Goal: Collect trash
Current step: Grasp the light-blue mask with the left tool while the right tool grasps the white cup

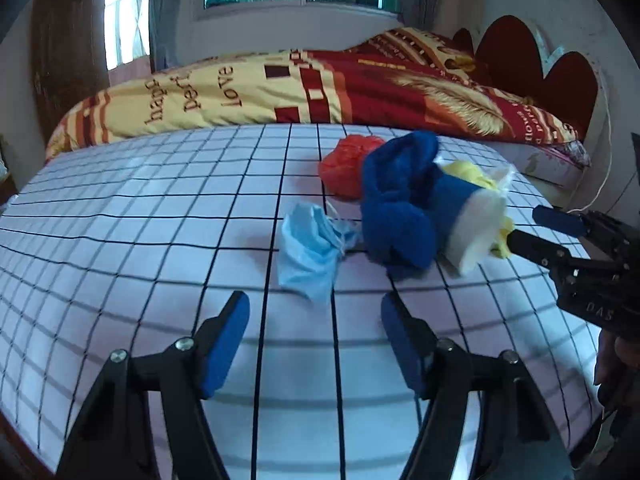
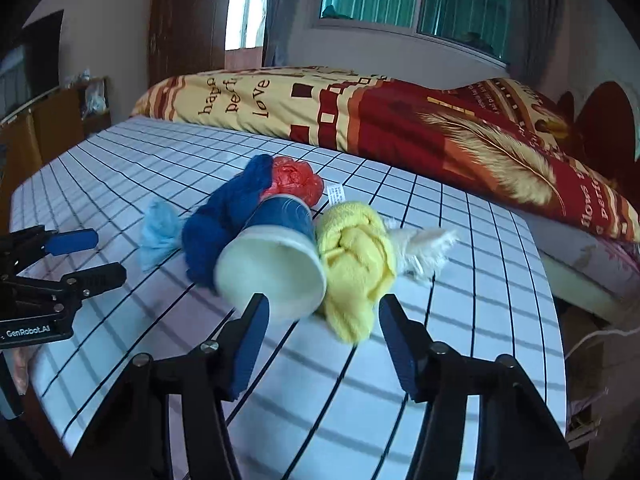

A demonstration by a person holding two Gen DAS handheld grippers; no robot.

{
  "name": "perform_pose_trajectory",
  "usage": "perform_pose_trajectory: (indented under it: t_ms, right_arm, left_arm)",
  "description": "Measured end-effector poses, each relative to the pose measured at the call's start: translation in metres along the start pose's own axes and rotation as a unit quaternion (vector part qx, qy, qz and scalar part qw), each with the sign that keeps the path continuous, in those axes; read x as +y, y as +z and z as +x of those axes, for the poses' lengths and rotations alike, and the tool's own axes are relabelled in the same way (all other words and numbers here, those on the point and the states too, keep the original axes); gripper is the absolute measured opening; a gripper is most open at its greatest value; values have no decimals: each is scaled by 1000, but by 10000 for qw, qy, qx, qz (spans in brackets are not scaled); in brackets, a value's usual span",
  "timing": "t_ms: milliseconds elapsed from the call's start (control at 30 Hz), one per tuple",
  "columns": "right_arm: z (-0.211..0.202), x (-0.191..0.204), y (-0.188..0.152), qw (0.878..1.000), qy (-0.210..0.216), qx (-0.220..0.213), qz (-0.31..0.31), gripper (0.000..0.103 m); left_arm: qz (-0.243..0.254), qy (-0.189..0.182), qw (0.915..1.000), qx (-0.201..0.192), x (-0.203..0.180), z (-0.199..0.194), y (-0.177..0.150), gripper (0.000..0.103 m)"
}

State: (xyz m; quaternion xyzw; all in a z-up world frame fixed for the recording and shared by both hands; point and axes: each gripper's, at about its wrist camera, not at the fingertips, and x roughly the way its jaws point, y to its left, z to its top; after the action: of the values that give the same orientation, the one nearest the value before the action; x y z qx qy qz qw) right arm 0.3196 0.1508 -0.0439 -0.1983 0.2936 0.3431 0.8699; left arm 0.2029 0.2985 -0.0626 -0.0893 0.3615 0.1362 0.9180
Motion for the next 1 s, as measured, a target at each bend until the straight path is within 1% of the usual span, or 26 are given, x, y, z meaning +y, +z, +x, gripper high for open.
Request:
perform_pose_trajectory:
  t_ms: [33,133,167,200,233,267,300,333,367,400,433,467,500,567,667,733,867,967,1000]
  right_arm:
    - [6,0,3,10000,5,10,-31,58]
    - [16,1,12,9999,4,-1,-159,52]
    - [20,2,16,9998,27,-7,-208,49]
    - [23,4,18,9997,31,-10,-262,47]
    - [26,6,20,9995,25,-5,-308,41]
    - [28,6,22,9995,38,3,-320,34]
    - [30,6,23,9995,49,11,-316,31]
    - [31,7,23,9996,54,-1,-292,26]
    - [32,7,24,9996,78,-20,-269,21]
    - [32,8,25,9996,111,-31,-252,9]
    - [30,10,25,9996,118,-36,-261,8]
    - [29,11,25,9995,138,-43,-263,7]
    - [27,12,24,9996,152,-46,-250,6]
    - [22,12,24,9996,150,-79,-210,4]
    - [12,9,22,9997,168,-161,-90,4]
    - [5,6,21,9996,170,-213,2,3]
    - [-14,2,16,9992,202,-307,161,3]
    - [-32,2,10,9988,189,-395,203,3]
    - [-36,1,8,9987,186,-412,216,3]
  left_arm:
    - [-4,-32,10000,65,1,7,2,64]
    - [-72,4,9997,228,4,22,10,62]
    - [-145,-61,9993,345,6,27,12,57]
    - [-212,-172,9988,412,7,29,15,55]
    - [-218,-206,9989,353,8,29,18,54]
    - [-174,-139,9993,311,7,29,21,54]
    - [-174,-146,9992,344,8,31,24,54]
    - [-219,-275,9987,380,9,33,27,54]
    - [-204,-265,9987,376,8,36,29,51]
    - [-136,-158,9988,434,7,40,30,49]
    - [-96,-199,9984,527,6,45,31,42]
    - [-95,-349,9977,565,6,48,30,28]
    - [-59,-373,9977,555,6,48,28,27]
    - [3,-418,9983,406,4,38,25,21]
    - [113,-272,9995,128,1,18,19,20]
    - [76,-191,9998,54,5,7,13,20]
    - [-21,-148,9999,-37,10,-14,4,20]
    - [23,-141,9998,-111,7,-30,0,20]
    - [50,-136,9998,-123,4,-30,1,20]
